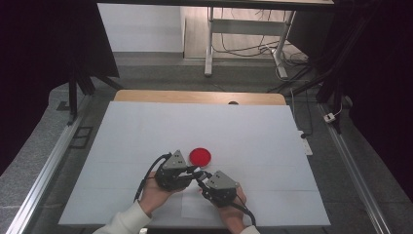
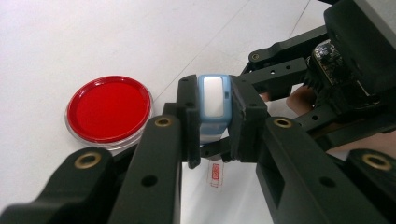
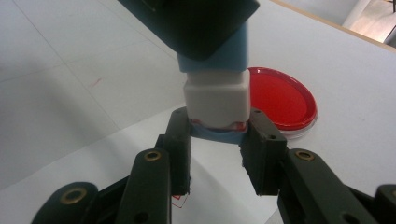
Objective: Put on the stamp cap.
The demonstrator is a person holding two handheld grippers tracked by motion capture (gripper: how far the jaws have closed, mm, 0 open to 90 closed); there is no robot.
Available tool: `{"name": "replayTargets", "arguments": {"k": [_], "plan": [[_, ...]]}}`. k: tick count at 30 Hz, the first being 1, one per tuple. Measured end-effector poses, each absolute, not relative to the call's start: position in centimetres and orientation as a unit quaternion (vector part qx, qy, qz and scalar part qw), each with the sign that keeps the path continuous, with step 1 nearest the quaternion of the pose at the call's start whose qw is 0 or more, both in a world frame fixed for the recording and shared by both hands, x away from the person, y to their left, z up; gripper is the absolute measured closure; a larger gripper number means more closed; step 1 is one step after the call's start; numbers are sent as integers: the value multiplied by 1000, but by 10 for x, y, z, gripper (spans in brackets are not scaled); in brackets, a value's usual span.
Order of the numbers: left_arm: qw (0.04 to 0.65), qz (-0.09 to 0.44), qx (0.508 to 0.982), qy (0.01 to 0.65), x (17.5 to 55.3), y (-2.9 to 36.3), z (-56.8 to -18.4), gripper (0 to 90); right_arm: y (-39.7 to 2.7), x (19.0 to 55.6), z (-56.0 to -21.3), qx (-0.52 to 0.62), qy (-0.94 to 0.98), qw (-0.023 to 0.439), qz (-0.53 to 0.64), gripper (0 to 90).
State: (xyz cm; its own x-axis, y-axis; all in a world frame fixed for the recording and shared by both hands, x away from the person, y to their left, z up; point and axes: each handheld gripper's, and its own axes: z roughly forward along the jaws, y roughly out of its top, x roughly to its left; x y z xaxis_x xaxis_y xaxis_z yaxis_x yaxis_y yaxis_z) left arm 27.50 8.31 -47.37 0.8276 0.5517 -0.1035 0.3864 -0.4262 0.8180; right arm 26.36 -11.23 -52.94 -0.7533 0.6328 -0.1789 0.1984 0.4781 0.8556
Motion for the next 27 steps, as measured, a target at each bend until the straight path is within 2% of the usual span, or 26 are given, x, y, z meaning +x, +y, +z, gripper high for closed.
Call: {"name": "replayTargets", "arguments": {"k": [14,27], "plan": [[452,113,839,281,272,83,-472,759,-112,263,-530,249,825,250,440,641],[454,100,840,282,273,81,-474,759,-112,263,-530,246,828,250,438,642]]}}
